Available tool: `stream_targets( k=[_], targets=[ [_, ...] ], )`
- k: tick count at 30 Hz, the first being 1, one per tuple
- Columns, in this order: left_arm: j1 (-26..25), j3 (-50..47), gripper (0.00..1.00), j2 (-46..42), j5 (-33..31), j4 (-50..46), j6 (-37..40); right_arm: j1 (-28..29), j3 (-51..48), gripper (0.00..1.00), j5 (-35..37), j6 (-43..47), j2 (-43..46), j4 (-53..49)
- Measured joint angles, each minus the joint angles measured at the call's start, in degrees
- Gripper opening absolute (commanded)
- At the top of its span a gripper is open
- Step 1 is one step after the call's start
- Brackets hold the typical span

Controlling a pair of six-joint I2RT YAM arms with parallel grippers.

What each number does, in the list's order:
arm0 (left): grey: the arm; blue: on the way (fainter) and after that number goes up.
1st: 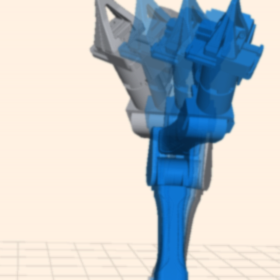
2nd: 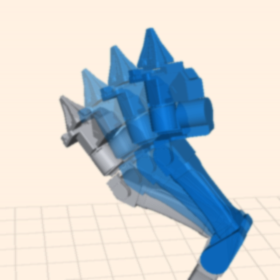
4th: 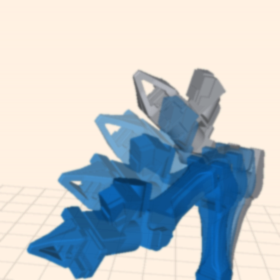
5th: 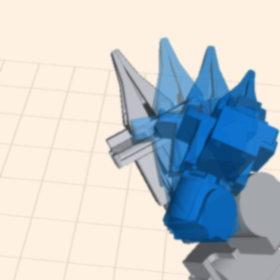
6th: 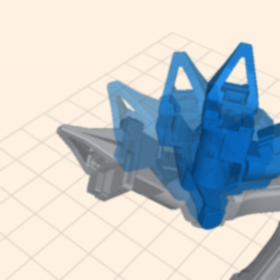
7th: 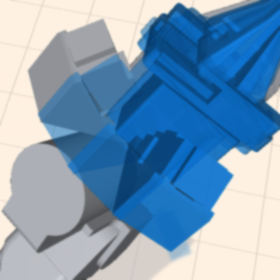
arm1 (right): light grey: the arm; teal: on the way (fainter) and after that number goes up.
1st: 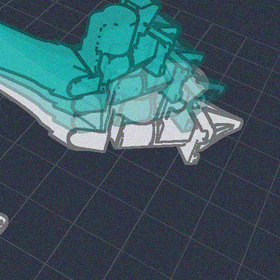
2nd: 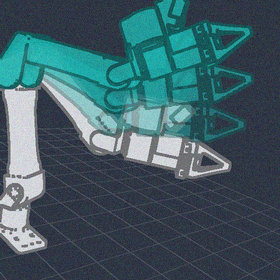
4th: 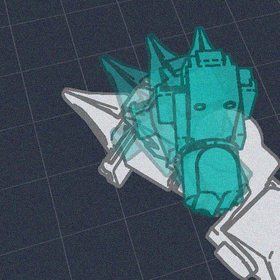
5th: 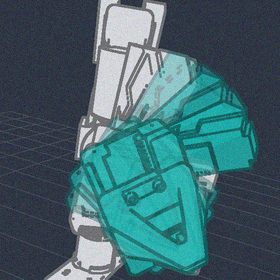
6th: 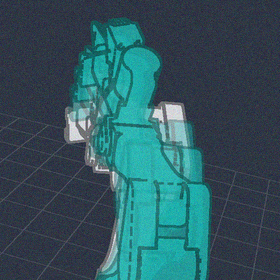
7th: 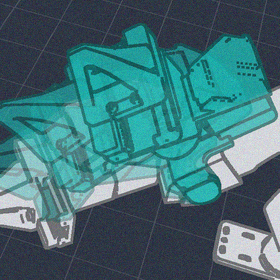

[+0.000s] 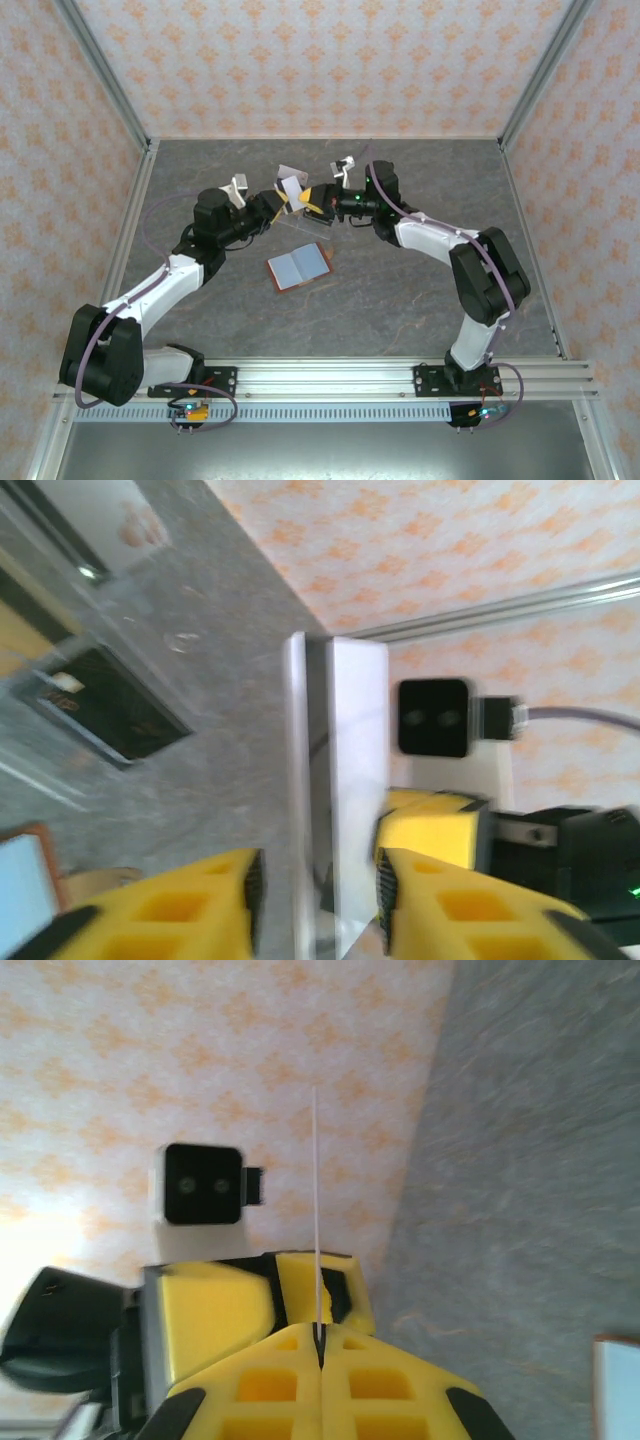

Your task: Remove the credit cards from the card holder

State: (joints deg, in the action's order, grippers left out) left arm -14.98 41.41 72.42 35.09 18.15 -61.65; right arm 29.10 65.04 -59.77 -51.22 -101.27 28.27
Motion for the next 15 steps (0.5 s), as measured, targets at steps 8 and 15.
stream_targets(
  k=[8, 15],
  targets=[
    [1.2, -0.7, 0.89, -0.3, -7.8, -12.1, 4.2, 0.0, 13.5, 0.0, 17.2, 32.3, -0.6, -30.9],
    [1.2, -0.7, 1.0, -1.6, -13.3, -21.5, 7.8, 0.1, 28.8, 0.0, 23.1, 57.0, -8.6, -45.2]
  ],
)
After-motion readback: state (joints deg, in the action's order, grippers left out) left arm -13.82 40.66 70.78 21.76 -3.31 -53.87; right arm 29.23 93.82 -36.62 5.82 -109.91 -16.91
